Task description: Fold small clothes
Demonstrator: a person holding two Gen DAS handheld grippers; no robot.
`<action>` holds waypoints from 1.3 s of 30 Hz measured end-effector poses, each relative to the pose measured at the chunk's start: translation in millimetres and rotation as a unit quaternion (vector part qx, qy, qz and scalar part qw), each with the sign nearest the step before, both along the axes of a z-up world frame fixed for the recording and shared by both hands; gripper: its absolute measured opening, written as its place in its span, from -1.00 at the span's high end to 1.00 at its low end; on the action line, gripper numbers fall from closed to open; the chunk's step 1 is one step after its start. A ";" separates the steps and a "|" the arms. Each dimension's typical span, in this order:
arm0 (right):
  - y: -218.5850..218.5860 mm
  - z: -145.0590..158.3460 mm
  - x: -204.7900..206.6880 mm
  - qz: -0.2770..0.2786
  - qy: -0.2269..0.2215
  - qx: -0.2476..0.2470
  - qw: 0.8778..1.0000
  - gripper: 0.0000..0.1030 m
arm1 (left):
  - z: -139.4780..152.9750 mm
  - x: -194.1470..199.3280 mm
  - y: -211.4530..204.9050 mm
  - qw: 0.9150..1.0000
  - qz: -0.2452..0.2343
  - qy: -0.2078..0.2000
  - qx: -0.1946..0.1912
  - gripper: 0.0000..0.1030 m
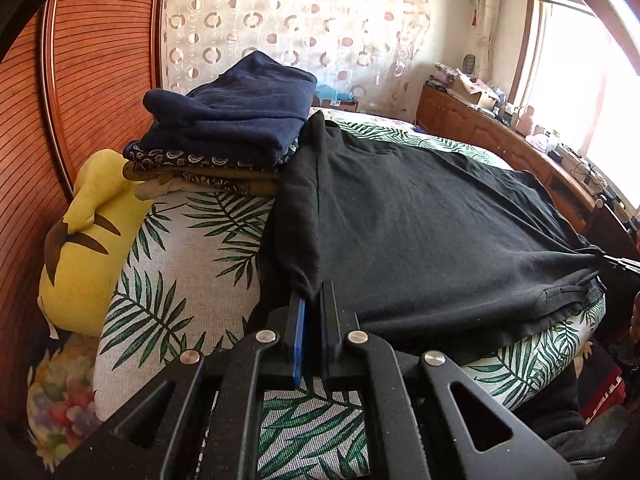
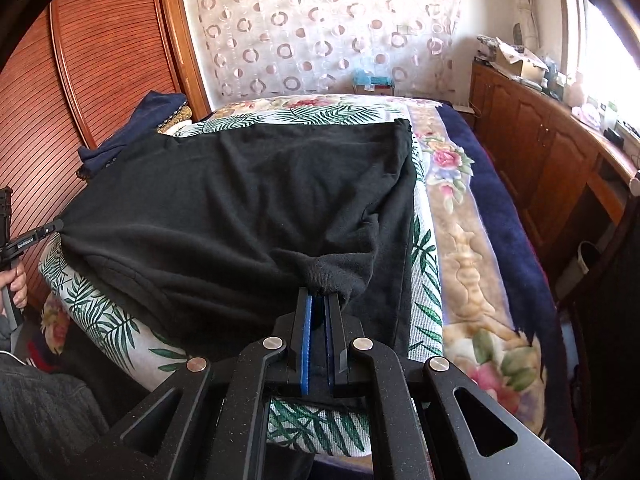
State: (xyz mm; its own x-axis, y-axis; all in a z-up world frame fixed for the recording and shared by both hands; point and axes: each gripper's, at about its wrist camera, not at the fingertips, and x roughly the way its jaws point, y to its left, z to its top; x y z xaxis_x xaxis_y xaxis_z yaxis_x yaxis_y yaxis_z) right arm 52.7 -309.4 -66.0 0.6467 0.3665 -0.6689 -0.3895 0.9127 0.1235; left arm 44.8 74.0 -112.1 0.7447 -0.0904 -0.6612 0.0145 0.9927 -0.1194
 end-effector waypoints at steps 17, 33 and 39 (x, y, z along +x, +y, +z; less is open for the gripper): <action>21.0 26.0 -33.8 0.026 -0.073 -0.008 0.997 0.33 | 24.5 -7.0 -2.4 1.000 0.000 -0.023 0.018 -0.44; 96.5 -40.2 24.1 0.080 -0.017 -0.033 0.996 -0.02 | -2.9 4.7 12.8 1.000 0.026 0.014 0.009 -0.55; 104.1 -55.6 37.7 0.060 -0.002 -0.046 0.997 -0.03 | -13.3 6.1 17.2 0.999 0.027 0.027 -0.005 -0.55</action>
